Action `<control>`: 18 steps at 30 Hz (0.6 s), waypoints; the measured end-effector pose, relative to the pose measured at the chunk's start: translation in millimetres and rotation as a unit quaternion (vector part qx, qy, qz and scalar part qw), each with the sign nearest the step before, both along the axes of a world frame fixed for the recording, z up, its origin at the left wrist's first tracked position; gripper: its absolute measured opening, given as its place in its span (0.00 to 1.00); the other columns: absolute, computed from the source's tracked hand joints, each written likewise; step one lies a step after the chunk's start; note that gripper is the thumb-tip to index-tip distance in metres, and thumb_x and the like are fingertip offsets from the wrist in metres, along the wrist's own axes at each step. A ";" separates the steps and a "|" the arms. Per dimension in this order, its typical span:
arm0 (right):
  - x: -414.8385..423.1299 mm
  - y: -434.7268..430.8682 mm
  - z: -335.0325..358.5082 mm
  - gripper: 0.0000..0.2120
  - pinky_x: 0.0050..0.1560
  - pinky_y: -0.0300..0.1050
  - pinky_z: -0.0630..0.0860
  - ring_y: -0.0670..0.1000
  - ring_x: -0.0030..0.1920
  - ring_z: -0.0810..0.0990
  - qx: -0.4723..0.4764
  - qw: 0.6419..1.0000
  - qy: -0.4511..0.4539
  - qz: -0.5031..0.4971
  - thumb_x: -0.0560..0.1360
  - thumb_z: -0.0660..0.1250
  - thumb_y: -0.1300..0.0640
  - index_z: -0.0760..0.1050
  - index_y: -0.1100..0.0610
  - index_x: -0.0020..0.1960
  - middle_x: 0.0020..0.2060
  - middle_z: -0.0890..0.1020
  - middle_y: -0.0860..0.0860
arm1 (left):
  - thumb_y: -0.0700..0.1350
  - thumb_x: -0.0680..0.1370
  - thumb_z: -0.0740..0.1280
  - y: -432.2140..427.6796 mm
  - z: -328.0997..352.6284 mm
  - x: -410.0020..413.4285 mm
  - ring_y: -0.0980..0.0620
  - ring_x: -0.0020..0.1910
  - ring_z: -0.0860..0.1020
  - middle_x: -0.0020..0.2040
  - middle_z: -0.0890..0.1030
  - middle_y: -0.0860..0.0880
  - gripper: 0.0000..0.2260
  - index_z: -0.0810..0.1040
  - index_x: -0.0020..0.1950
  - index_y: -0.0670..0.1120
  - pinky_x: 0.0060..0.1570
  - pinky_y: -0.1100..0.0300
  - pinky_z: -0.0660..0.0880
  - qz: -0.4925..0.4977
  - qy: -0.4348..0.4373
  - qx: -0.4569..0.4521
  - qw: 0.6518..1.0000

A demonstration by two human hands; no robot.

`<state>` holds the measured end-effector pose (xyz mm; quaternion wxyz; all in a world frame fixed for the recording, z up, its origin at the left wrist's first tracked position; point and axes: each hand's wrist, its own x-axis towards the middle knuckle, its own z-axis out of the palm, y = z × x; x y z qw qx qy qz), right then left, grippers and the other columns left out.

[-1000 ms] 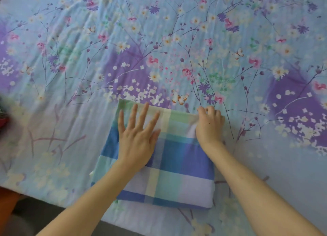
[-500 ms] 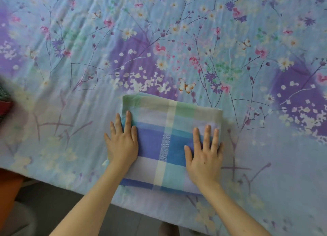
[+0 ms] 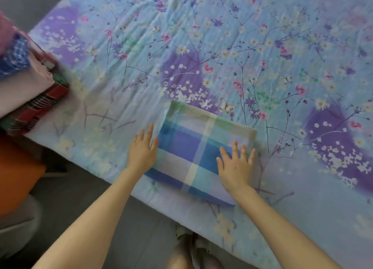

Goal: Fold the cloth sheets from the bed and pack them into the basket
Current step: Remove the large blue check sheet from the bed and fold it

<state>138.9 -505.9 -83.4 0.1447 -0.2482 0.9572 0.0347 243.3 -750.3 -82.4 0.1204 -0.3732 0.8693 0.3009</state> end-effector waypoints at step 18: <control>216.4 -396.7 69.7 0.18 0.49 0.50 0.72 0.59 0.52 0.79 -0.187 0.939 -0.214 0.194 0.79 0.55 0.50 0.79 0.59 0.51 0.50 0.82 0.58 | 0.49 0.80 0.62 -258.8 7.5 319.7 0.38 0.61 0.72 0.62 0.72 0.37 0.22 0.66 0.69 0.38 0.59 0.43 0.71 0.773 0.144 0.322 0.528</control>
